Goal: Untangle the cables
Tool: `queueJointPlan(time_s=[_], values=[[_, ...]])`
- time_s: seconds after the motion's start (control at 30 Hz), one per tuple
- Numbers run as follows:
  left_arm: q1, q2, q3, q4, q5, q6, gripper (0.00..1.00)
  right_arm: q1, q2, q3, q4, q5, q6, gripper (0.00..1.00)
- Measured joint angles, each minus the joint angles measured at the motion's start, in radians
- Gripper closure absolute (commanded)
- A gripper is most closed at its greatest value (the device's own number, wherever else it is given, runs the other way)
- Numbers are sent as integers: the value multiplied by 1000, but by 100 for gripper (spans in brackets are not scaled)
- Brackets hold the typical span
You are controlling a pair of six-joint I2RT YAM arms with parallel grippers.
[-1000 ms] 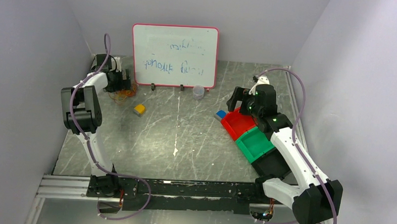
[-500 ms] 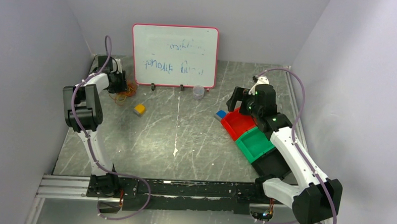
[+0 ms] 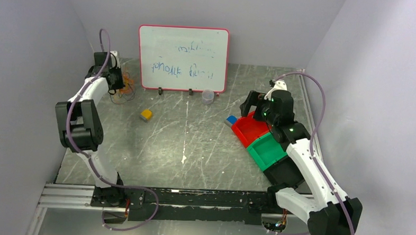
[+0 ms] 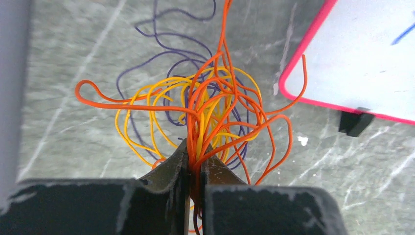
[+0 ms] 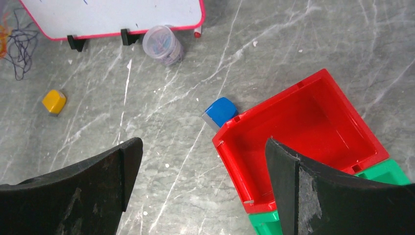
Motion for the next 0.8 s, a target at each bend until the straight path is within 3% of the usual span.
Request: queueJointPlan(time_s=[0.3,0.6,0.8], values=[[-17,-287,-48,-2,-66,-16,93,0,-43,-14,2,29,13,0],[-32,-520,-71,-104,-77,-30,93,0,-61,-39,16,29,29,0],[-139,-644,-71,-192,-86,-37,93,0,-74,-51,19,27,41,0]])
